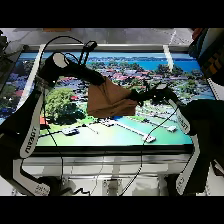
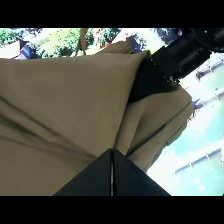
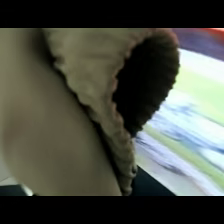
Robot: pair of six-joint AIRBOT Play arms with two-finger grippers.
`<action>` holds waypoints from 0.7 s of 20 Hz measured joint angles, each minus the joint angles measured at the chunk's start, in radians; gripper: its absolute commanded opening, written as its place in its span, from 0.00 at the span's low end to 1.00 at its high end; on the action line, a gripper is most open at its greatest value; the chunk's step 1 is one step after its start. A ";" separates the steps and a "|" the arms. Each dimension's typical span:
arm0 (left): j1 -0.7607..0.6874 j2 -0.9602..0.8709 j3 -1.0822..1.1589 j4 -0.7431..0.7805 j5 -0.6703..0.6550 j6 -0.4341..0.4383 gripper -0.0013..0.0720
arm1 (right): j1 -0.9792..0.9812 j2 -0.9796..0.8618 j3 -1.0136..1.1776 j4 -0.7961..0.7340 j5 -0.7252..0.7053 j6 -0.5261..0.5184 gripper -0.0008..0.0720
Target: Fold the clothes and pants, and hang the long-sleeved shirts on hangers.
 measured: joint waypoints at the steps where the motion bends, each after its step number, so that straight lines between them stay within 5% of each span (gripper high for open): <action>1: 0.000 0.001 0.000 0.000 0.001 0.000 0.03 | 0.007 0.005 0.024 0.039 0.008 -0.015 0.04; 8: 0.012 0.048 0.000 0.000 0.005 0.004 0.03 | -0.114 0.172 0.219 0.123 0.124 -0.066 0.04; 14: 0.018 0.167 0.000 0.003 0.003 0.005 0.03 | -0.432 0.453 0.272 0.102 0.182 0.058 0.04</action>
